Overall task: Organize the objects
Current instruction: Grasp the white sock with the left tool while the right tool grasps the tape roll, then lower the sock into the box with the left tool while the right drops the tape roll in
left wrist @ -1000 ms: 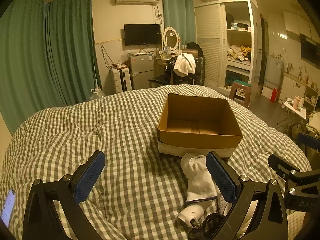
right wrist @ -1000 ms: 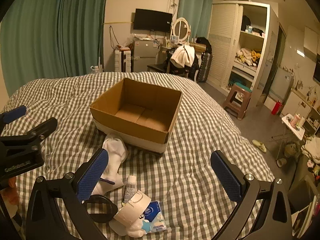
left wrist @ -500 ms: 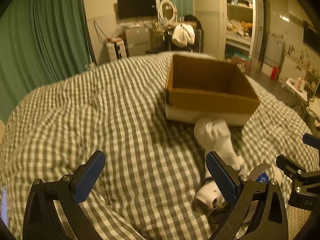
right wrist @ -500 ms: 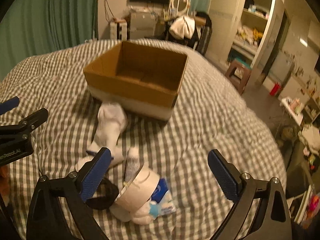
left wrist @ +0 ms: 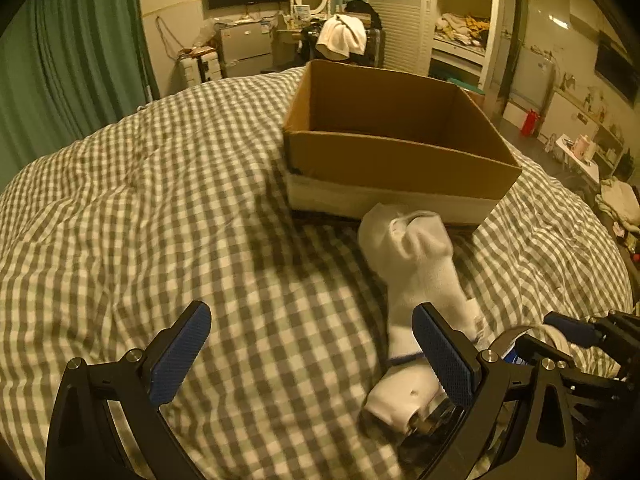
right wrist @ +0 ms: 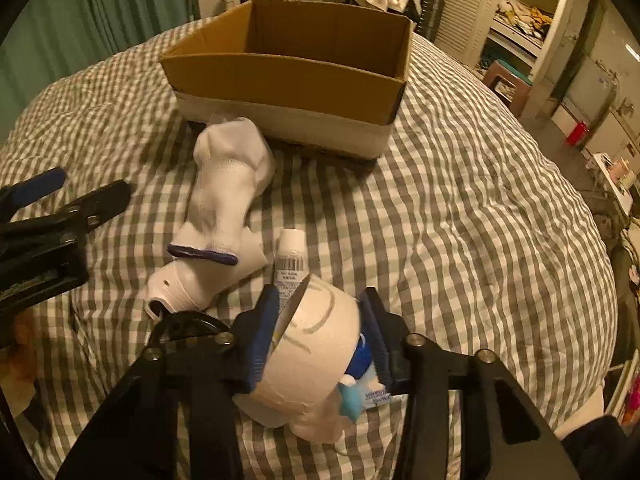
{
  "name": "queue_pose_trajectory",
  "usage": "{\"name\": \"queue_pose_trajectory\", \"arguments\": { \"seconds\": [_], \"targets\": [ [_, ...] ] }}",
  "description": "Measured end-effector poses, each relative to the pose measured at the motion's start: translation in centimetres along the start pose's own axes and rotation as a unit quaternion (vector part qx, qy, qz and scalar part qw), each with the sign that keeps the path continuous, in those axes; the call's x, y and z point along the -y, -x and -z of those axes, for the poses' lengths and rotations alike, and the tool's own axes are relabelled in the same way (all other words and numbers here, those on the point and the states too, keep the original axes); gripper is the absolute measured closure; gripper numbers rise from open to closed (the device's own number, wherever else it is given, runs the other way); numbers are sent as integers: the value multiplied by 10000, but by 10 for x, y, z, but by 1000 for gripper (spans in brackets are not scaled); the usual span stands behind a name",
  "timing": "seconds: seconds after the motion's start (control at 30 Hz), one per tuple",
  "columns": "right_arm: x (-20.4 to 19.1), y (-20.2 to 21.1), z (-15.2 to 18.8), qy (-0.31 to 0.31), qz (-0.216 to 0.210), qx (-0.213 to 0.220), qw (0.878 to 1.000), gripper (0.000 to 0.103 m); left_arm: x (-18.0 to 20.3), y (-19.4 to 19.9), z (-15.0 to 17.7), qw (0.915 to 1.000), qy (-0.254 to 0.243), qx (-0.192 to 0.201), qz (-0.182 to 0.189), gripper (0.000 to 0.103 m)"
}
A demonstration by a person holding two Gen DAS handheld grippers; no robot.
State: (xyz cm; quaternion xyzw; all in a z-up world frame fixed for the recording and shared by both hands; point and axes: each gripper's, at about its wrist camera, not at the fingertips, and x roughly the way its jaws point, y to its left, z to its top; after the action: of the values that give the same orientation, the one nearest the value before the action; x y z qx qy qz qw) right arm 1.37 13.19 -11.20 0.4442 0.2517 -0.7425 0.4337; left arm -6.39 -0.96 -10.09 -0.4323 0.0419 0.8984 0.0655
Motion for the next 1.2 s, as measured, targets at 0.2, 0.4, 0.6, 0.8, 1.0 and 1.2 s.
{"name": "queue_pose_trajectory", "arguments": {
  "seconds": [0.2,0.4,0.6,0.8,1.0,1.2],
  "targets": [
    [7,26,-11,49,-67,533,9985,73,13,-28,-21,9979,143,-270,577,0],
    [16,46,-28,43,277,980,9948,73,24,-67,-33,9945,168,-495,909,1],
    [20,39,-36,-90,459,919,9947,73,35,-83,-33,9875,44,-574,1468,14],
    [22,37,-40,-157,536,860,9947,73,45,-72,-30,9854,-432,-433,1588,52],
    [17,52,-40,-64,627,1079,9922,73,36,-37,-38,9891,-473,-174,1380,65],
    [16,80,-42,-57,630,1437,9876,73,24,1,-55,9922,-332,105,1197,66]
  ]
}}
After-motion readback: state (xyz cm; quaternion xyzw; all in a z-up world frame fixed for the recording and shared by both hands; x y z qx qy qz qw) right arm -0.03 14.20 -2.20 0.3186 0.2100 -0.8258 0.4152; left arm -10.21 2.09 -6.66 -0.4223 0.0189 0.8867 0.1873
